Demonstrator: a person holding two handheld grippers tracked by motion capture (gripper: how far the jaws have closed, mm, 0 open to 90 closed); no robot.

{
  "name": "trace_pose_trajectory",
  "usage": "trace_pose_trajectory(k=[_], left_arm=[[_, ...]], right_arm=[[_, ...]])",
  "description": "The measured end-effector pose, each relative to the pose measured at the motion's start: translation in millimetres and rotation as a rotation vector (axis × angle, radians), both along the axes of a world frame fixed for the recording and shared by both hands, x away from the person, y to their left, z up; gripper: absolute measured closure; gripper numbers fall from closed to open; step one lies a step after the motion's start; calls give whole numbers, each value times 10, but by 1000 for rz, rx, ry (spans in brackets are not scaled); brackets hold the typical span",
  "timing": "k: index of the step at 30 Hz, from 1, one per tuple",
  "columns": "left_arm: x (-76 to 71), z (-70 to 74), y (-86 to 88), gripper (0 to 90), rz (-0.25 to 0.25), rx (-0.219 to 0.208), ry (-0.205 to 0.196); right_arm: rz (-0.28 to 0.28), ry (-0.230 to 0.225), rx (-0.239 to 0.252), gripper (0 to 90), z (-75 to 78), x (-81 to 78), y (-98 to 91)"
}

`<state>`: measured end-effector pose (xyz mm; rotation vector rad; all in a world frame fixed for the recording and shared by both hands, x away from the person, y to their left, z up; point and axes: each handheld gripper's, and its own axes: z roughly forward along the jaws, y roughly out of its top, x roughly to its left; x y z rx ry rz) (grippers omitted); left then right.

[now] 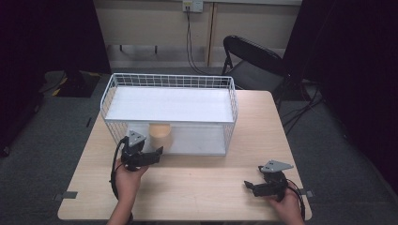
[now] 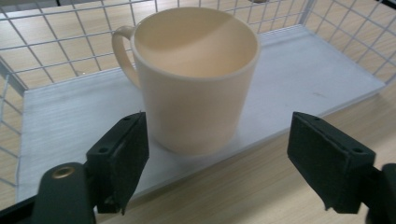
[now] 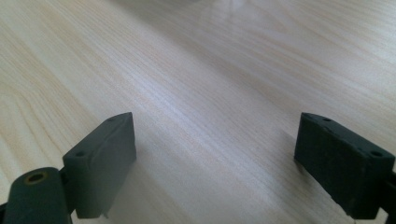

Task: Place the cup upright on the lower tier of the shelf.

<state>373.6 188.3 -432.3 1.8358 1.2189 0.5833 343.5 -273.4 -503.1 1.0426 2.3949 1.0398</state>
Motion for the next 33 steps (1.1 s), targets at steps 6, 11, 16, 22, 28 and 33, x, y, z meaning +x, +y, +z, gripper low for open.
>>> trace_pose_trajectory(k=[6,11,16,22,28,33], left_arm=[[-29,26,31,185,-19,-19,-5],[-66,25,72,184,-25,-4,0],[-93,30,127,171,-24,-14,4],[-124,26,196,169,-39,-19,10],[-158,18,255,163,-39,-14,11],[-179,0,284,161,-51,-8,15]], right_arm=[[0,0,0,118,0,0,0],[0,0,0,118,0,0,0],[0,0,0,118,0,0,0],[-1,1,0,118,0,-1,0],[0,0,0,118,0,0,0],[0,0,0,118,0,0,0]])
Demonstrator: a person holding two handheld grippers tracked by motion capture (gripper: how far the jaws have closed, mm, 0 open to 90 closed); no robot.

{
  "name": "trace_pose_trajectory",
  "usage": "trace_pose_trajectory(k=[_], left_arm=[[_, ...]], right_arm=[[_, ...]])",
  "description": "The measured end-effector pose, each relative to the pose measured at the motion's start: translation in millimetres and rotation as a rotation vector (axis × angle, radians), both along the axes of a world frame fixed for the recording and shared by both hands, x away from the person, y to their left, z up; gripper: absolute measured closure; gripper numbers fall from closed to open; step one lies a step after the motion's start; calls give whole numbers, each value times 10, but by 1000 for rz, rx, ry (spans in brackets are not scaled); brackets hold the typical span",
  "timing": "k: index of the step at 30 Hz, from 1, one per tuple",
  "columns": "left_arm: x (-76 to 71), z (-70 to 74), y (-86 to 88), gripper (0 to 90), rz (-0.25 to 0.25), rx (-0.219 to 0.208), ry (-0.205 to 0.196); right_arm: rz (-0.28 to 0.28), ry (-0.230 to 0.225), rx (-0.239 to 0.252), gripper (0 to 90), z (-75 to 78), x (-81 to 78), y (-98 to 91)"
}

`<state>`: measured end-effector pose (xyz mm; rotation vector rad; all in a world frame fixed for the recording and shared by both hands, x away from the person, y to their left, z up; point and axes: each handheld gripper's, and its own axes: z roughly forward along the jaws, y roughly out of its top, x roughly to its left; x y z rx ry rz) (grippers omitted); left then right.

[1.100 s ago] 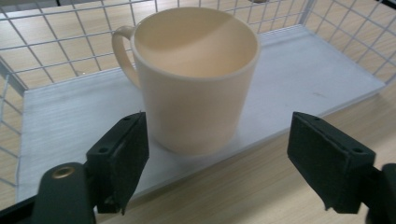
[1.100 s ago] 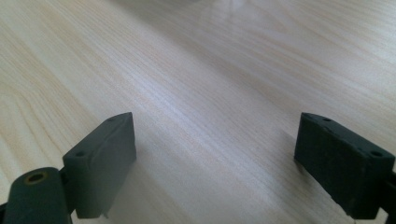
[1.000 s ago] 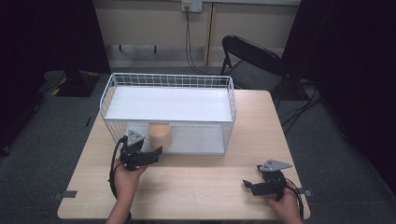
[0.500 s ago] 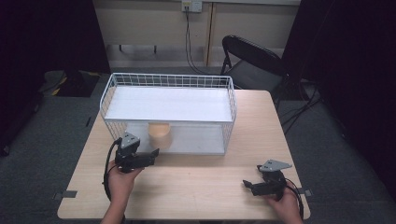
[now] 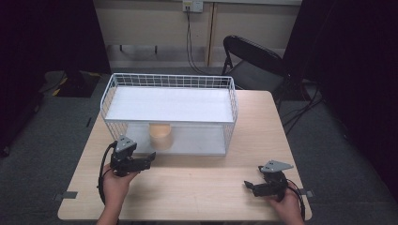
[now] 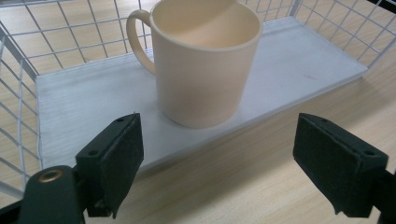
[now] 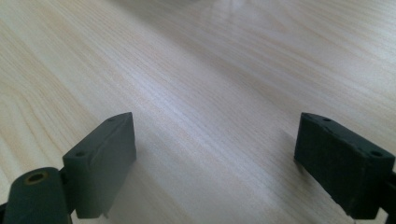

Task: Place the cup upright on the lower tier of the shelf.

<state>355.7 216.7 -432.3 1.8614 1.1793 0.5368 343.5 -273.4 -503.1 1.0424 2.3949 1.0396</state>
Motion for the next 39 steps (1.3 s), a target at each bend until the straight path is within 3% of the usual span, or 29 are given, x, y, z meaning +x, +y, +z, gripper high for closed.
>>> trace_pose_trajectory(k=[10,39], left_arm=[[-67,-51,92,161,1,-8,-6],[-275,-159,454,159,-38,31,4]], right_arm=[[0,0,0,118,0,0,0],[-1,1,0,118,0,-1,1]])
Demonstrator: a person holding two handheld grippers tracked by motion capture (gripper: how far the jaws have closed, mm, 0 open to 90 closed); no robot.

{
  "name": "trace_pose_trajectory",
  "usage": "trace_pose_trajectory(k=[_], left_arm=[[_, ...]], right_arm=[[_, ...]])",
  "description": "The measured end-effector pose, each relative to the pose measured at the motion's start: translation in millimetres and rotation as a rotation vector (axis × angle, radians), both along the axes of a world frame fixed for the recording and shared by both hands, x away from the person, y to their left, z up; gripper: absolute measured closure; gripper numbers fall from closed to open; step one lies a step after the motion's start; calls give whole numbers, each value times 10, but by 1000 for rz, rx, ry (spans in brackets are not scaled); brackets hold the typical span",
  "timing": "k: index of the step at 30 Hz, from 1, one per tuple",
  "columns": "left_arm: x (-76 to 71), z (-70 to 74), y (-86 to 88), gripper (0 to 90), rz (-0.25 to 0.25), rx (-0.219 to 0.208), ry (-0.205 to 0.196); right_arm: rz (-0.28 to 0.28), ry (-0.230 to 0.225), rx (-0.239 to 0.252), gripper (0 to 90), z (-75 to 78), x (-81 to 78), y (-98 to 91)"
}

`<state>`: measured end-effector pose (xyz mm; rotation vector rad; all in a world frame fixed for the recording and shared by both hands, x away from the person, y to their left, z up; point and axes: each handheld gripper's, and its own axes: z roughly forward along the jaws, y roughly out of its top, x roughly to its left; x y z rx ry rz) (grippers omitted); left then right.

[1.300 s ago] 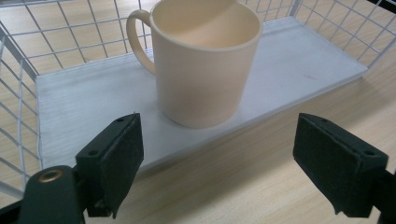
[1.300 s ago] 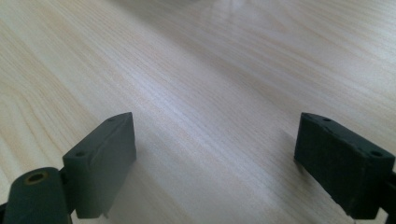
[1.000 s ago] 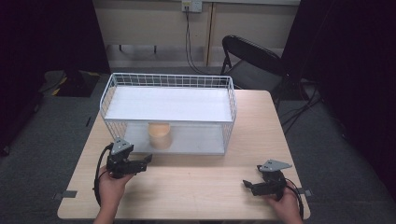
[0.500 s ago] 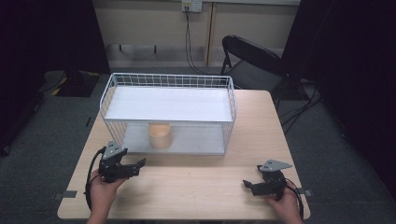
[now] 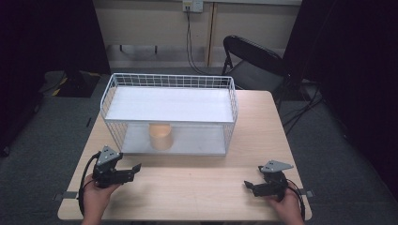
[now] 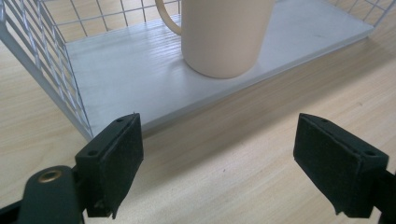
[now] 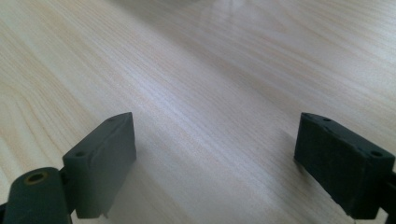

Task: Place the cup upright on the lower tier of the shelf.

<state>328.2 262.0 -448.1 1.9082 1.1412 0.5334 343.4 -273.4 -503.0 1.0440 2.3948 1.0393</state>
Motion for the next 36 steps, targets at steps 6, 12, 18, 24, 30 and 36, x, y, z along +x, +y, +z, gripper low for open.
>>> trace_pose_trajectory(k=[6,12,18,24,30,36], left_arm=[[-39,-44,71,159,-4,0,4],[-64,-84,146,158,-12,5,4],[-78,-152,192,157,-18,2,8],[-91,-230,252,158,-15,10,23],[-109,-292,258,158,-36,43,28],[-104,-350,267,157,-44,54,54]], right_arm=[[1,-1,0,118,-1,1,0],[1,-1,0,119,0,1,0],[1,-1,0,118,0,1,0],[0,0,0,118,0,0,0],[1,-1,0,118,0,1,0],[0,0,0,118,0,0,0]])
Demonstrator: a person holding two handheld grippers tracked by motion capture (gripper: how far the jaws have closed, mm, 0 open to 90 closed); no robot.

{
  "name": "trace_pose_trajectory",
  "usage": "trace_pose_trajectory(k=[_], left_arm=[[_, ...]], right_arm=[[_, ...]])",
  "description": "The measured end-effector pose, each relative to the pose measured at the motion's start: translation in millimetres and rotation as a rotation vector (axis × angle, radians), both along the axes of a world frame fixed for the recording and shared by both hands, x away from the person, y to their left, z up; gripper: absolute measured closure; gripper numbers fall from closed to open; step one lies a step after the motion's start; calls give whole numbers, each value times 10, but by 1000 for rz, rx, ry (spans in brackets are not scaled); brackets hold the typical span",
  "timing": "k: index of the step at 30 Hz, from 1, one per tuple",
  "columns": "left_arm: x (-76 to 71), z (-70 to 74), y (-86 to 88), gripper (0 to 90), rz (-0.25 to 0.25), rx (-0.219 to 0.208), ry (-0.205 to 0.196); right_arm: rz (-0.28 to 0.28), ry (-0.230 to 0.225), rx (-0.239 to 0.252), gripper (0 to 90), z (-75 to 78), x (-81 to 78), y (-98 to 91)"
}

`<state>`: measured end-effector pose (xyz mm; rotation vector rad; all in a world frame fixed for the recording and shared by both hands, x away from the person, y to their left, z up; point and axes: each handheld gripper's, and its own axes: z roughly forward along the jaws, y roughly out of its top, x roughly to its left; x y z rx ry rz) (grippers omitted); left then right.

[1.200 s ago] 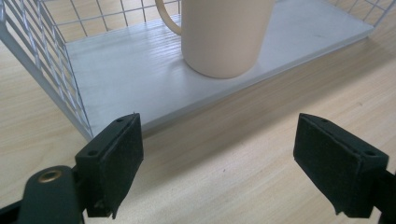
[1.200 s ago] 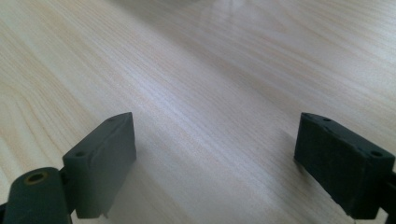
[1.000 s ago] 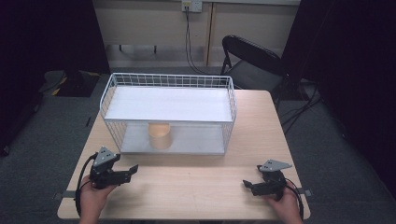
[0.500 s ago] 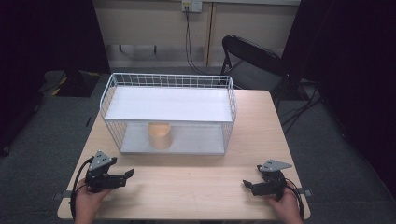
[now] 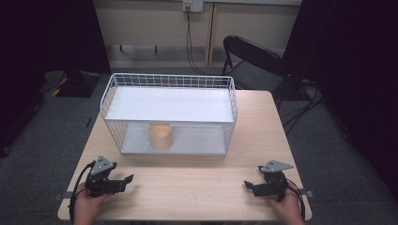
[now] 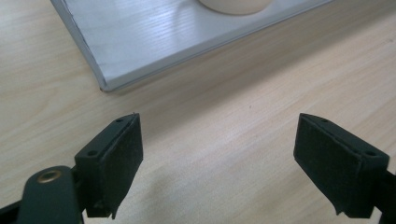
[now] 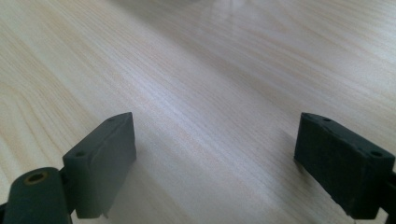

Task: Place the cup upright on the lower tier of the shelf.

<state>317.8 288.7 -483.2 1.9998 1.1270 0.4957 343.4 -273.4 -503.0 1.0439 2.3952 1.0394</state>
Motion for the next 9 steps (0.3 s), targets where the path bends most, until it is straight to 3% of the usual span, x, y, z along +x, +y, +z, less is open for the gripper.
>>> trace_pose_trajectory(k=[9], left_arm=[[7,-72,-30,154,-17,40,14]], right_arm=[[1,-1,0,118,0,1,0]])
